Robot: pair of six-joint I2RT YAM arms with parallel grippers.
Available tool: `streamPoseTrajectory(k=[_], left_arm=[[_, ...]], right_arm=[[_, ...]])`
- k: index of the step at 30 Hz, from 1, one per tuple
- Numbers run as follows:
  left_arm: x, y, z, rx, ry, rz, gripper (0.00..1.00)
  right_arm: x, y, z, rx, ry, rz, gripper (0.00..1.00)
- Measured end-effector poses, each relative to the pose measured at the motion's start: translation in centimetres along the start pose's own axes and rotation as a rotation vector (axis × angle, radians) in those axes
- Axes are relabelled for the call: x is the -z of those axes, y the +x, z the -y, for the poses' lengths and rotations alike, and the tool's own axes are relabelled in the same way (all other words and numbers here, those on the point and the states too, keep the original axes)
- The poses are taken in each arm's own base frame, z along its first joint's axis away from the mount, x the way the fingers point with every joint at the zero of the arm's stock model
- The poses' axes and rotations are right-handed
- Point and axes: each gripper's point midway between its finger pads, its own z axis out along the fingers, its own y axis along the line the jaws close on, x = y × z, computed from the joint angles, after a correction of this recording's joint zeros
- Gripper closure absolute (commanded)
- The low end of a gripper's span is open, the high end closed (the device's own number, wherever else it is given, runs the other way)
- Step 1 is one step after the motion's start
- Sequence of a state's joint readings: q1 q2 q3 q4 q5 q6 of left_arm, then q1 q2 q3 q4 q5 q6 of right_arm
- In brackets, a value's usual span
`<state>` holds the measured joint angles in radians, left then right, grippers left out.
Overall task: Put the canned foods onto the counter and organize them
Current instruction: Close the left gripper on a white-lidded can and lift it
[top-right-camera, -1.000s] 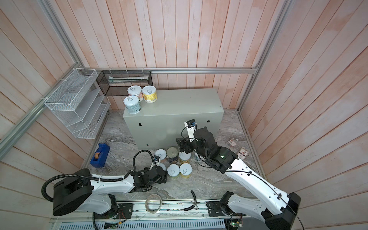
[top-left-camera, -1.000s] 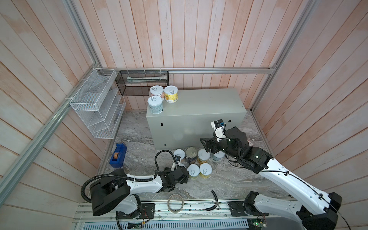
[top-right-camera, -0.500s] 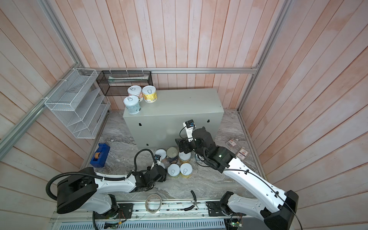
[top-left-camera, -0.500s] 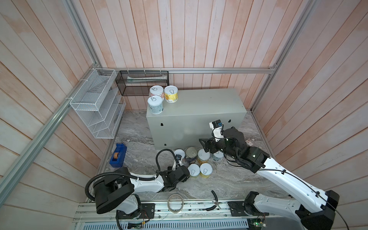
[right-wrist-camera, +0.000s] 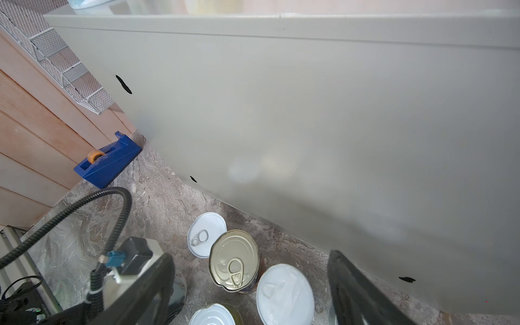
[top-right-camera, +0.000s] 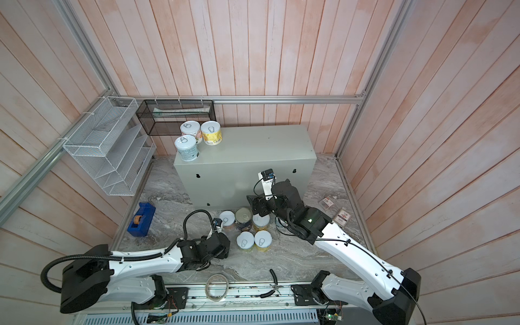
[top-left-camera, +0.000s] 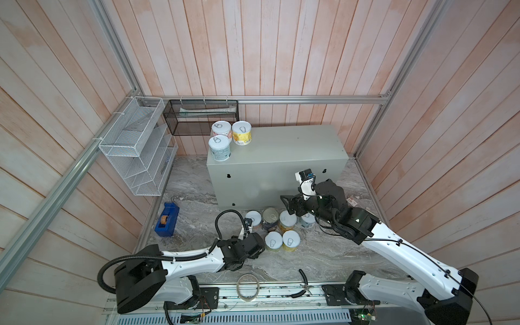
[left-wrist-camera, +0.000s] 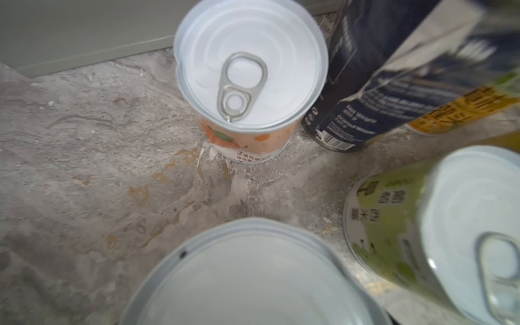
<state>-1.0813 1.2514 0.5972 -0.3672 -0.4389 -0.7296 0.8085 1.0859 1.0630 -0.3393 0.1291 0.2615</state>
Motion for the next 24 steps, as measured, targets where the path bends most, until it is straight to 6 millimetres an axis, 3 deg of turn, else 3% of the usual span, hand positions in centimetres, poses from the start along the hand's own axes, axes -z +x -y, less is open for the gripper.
streamPoseTrajectory(k=[13, 19, 24], left_arm=[[11.3, -11.5, 5.8, -0.062, 0.177, 0.049, 1.0], [14.2, -15.7, 7.7, -0.152, 0.217, 0.026, 1.0], [15.0, -19.3, 7.5, -0.172, 0.217, -0.005, 1.0]], right_arm=[[2.7, -3.4, 2.7, -0.034, 0.058, 0.106, 0.17], [4.8, -5.9, 4.0, -0.028, 0.09, 0.18, 0.17], [5.5, -6.7, 4.4, -0.019, 0.101, 0.205, 0.17]])
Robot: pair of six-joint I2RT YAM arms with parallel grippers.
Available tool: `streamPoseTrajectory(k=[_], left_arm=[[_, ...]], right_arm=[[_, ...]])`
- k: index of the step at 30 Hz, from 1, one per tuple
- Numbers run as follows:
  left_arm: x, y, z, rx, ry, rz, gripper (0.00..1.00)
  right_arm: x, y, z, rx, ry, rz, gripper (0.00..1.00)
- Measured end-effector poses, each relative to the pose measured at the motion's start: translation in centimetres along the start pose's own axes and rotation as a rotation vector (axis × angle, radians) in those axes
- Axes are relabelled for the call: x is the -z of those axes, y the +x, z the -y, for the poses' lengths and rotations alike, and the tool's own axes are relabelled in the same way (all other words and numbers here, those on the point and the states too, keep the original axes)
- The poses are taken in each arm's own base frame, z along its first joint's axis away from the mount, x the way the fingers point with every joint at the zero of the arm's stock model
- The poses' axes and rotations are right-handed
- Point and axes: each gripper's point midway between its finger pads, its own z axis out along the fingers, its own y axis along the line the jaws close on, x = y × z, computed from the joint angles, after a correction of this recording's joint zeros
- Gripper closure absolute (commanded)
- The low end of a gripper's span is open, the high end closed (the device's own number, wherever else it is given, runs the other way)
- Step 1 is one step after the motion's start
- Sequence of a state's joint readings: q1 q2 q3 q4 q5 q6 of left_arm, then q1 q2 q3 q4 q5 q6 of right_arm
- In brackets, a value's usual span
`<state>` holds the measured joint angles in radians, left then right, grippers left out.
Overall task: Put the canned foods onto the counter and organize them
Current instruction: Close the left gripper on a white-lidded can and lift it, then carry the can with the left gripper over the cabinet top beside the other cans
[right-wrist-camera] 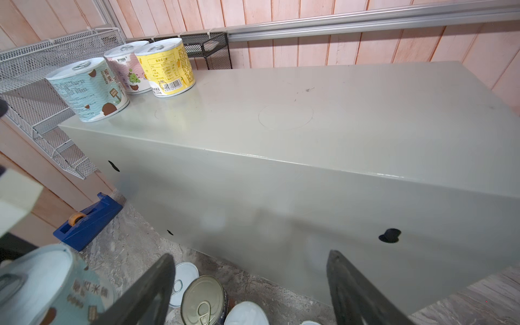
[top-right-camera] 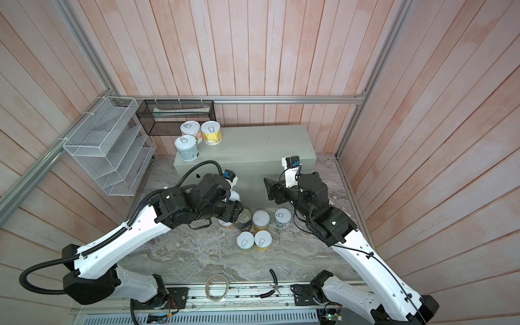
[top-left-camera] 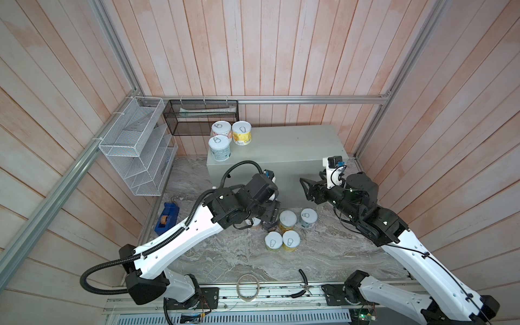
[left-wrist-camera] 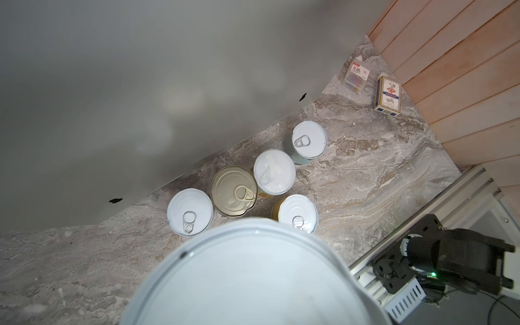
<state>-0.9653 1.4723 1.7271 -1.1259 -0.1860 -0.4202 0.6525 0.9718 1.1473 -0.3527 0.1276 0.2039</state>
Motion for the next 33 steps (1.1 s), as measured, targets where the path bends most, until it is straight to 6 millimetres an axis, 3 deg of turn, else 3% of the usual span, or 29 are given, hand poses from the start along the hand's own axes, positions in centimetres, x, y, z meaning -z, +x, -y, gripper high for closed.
streamPoseTrajectory(k=[9, 13, 17, 25, 33], left_arm=[[1.4, -5.8, -0.9, -0.052, -0.048, 0.013, 1.0], [1.3, -8.6, -0.8, -0.069, -0.051, 0.048, 1.0], [1.1, -11.4, -2.3, -0.048, -0.068, 0.103, 1.0], [0.8, -13.3, -6.8, 0.021, -0.119, 0.136, 1.0], [0.3, -15.2, -8.1, 0.055, -0.117, 0.194, 1.0]], right_arm=[[0.1, -0.5, 0.3, 0.011, 0.005, 0.01, 0.17], [0.5, -1.8, 0.3, 0.016, 0.004, 0.042, 0.17], [0.9, -3.1, 0.3, 0.024, 0.003, 0.076, 0.17], [0.8, -5.7, 0.0, 0.051, -0.001, 0.123, 0.17], [0.6, -6.5, 0.1, 0.059, 0.002, 0.139, 0.17]])
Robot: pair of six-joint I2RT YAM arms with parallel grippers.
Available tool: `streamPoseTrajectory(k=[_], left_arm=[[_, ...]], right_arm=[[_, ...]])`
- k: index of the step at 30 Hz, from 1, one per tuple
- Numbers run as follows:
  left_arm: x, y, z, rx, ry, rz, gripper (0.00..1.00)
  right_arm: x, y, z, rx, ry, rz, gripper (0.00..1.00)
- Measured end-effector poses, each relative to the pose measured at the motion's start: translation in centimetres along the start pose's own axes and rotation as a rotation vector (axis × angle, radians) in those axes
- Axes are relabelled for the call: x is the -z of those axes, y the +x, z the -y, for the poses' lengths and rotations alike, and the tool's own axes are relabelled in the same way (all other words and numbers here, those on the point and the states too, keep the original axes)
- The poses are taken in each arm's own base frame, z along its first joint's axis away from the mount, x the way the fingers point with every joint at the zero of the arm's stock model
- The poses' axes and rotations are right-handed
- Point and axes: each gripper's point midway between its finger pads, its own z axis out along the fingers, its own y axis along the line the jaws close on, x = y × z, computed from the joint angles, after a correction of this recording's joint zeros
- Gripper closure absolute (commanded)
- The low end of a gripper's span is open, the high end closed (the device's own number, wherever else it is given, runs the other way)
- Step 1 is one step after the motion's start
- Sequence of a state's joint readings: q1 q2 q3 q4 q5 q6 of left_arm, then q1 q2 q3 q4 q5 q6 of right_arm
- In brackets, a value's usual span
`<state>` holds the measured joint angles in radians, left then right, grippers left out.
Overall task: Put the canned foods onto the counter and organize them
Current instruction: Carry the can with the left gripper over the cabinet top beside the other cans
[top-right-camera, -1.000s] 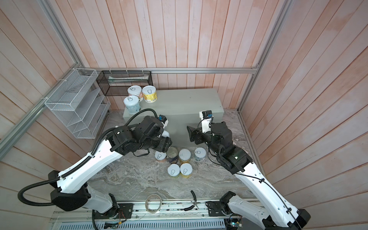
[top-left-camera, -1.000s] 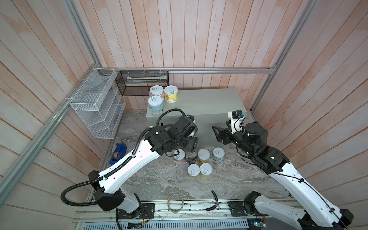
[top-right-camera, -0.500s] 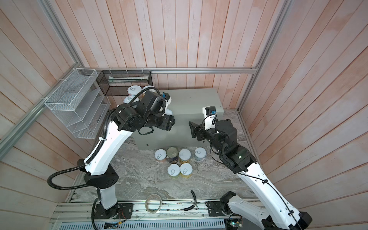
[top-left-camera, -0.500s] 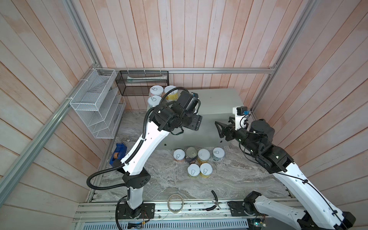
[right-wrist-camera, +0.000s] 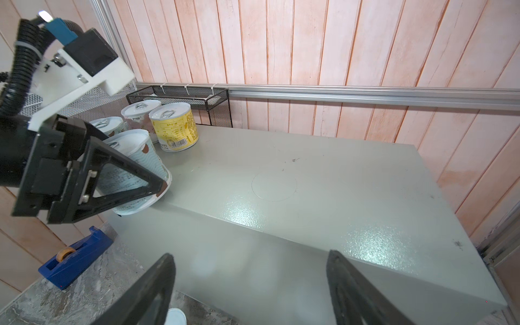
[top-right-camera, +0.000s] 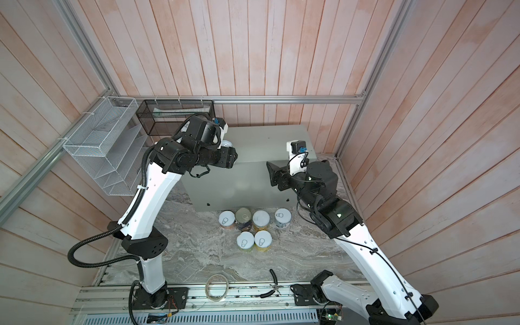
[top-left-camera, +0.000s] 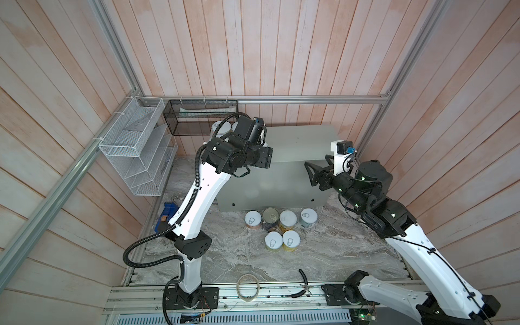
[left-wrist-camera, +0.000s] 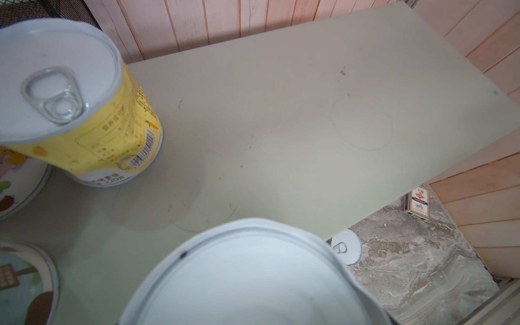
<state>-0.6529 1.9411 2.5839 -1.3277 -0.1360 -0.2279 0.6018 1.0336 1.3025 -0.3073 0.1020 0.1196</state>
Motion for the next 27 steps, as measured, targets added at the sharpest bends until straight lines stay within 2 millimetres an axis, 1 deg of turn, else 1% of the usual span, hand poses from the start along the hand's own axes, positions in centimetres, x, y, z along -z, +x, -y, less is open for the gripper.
streamPoseTrajectory(k=[5, 6, 7, 10, 12, 13, 15, 16, 17, 23, 27], left_arm=[[-1.8, -0.7, -0.8, 0.017, -0.016, 0.012, 1.0], [-2.0, -0.8, -1.0, 0.02, -0.02, 0.014, 0.98], [-2.3, -0.9, -1.2, 0.023, -0.023, 0.015, 0.9], [-2.7, -1.2, -1.5, 0.029, -0.028, 0.022, 0.61], [-2.8, -1.4, -1.6, 0.031, -0.031, 0.029, 0.49], [-2.9, -1.4, -1.6, 0.031, -0.031, 0.029, 0.36], [-2.9, -1.4, -1.6, 0.031, -0.032, 0.031, 0.16], [-2.9, -1.5, -1.6, 0.032, -0.034, 0.032, 0.02], [-2.9, -1.6, -1.7, 0.034, -0.037, 0.038, 0.0], [-2.1, -3.6, -1.9, 0.043, -0.042, 0.118, 0.0], [-1.9, -4.4, -2.0, 0.043, -0.042, 0.152, 0.0]], right_arm=[[-0.3, -0.2, -0.2, -0.001, -0.01, 0.005, 0.17], [-0.4, -0.3, -0.2, -0.001, -0.014, 0.007, 0.17], [-0.4, -0.4, -0.3, -0.001, -0.017, 0.009, 0.17], [-0.7, -0.7, -0.6, -0.002, -0.028, 0.012, 0.17], [-0.9, -0.8, -0.7, -0.002, -0.036, 0.011, 0.16], [-1.1, -0.7, -0.8, -0.002, -0.039, 0.008, 0.16], [-1.3, -0.5, -0.9, -0.001, -0.045, 0.001, 0.16], [-1.4, -0.4, -1.0, -0.001, -0.048, -0.002, 0.16], [-1.5, -0.3, -1.0, -0.001, -0.049, -0.005, 0.16], [-1.7, -0.1, -1.2, -0.004, -0.061, -0.013, 0.16], [-1.8, 0.0, -1.4, -0.006, -0.073, -0.017, 0.16]])
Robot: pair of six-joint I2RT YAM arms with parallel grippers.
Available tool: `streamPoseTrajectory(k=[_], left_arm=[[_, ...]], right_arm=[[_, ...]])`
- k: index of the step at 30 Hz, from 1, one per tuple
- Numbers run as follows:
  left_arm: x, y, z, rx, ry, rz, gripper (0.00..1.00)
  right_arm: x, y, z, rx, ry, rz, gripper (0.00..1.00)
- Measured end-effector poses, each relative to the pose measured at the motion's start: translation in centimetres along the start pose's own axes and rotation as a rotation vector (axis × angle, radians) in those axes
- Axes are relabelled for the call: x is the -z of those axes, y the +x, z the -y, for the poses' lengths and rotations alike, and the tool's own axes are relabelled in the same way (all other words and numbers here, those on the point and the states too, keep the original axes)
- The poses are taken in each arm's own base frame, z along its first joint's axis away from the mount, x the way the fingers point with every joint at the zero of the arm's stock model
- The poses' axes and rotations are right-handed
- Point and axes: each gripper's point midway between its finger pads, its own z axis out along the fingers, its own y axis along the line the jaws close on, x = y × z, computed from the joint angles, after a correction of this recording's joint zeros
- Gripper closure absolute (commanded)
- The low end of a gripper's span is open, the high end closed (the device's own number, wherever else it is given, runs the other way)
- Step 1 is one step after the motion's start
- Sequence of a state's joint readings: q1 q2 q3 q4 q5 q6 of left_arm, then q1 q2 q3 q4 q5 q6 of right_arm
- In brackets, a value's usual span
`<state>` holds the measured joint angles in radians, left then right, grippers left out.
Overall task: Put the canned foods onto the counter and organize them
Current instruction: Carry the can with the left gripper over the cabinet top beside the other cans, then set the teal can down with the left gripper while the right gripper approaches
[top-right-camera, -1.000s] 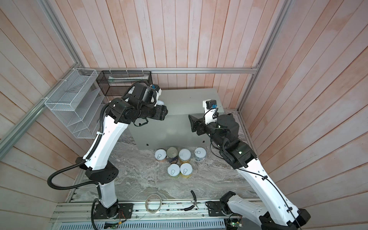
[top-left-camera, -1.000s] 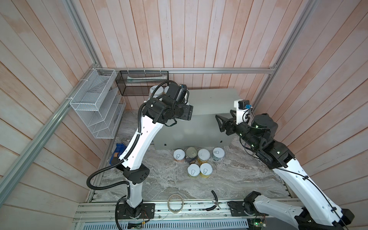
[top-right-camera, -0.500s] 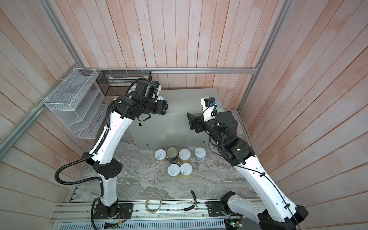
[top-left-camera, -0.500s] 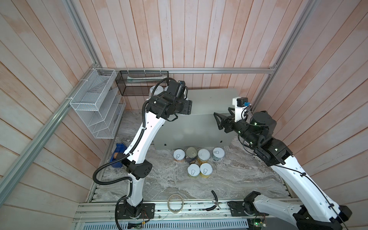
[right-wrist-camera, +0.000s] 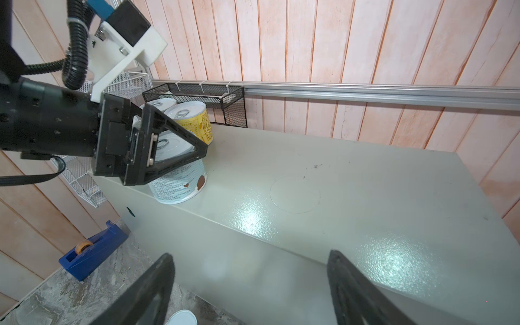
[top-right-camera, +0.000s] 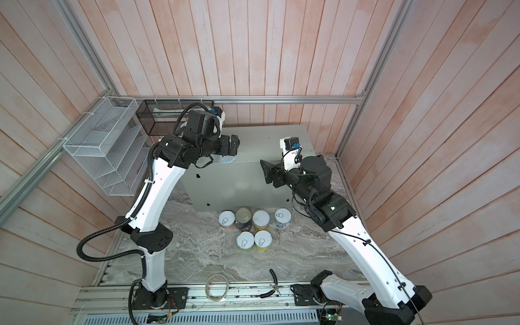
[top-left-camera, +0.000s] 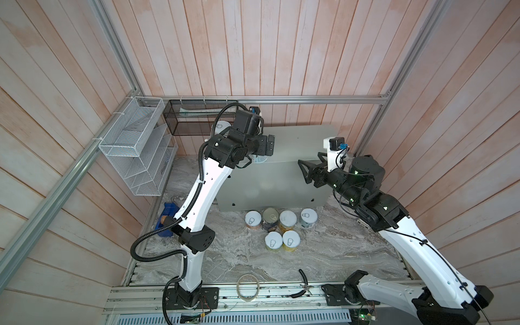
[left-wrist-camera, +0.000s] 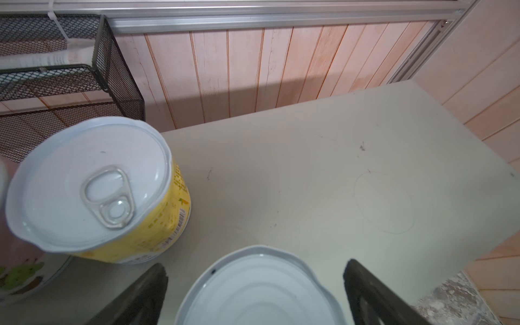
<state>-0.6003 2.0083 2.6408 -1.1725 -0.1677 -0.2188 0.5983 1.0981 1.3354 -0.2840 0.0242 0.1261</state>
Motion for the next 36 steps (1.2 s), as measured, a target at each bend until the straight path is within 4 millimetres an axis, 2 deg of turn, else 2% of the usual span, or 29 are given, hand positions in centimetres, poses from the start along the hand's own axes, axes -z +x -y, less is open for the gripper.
streamPoseTrajectory(k=[7, 11, 15, 19, 21, 23, 26, 30, 36], left_arm=[[0.6, -1.8, -0.4, -0.013, -0.024, 0.073, 0.0], [2.2, -3.6, -0.8, -0.016, -0.041, 0.148, 0.0], [5.4, -6.0, -1.2, -0.016, -0.048, 0.246, 0.0], [10.1, -7.9, -1.2, -0.021, -0.053, 0.348, 0.0], [12.4, -8.1, -0.7, -0.026, -0.043, 0.379, 0.0], [14.4, -7.3, -0.2, -0.038, -0.026, 0.384, 0.0], [15.8, -5.1, 0.2, -0.058, -0.006, 0.352, 0.0], [15.6, -1.1, 0.0, -0.066, 0.002, 0.274, 0.0], [14.3, 7.5, -1.6, -0.033, 0.005, 0.131, 0.0]], right_arm=[[0.0, 0.0, -0.3, 0.0, -0.016, 0.001, 0.17], [0.0, 0.0, -0.5, 0.003, -0.03, -0.001, 0.18], [-0.1, 0.1, -0.8, 0.015, -0.047, -0.005, 0.24], [-0.6, 0.5, -1.1, 0.032, -0.065, -0.018, 0.27], [-1.1, 0.9, -1.3, 0.042, -0.078, -0.031, 0.28], [-1.7, 1.3, -1.7, 0.051, -0.099, -0.046, 0.29], [-2.9, 1.5, -2.2, 0.062, -0.127, -0.061, 0.31], [-4.2, 1.6, -2.6, 0.08, -0.152, -0.07, 0.34], [-6.1, 1.1, -3.9, 0.122, -0.208, -0.063, 0.37]])
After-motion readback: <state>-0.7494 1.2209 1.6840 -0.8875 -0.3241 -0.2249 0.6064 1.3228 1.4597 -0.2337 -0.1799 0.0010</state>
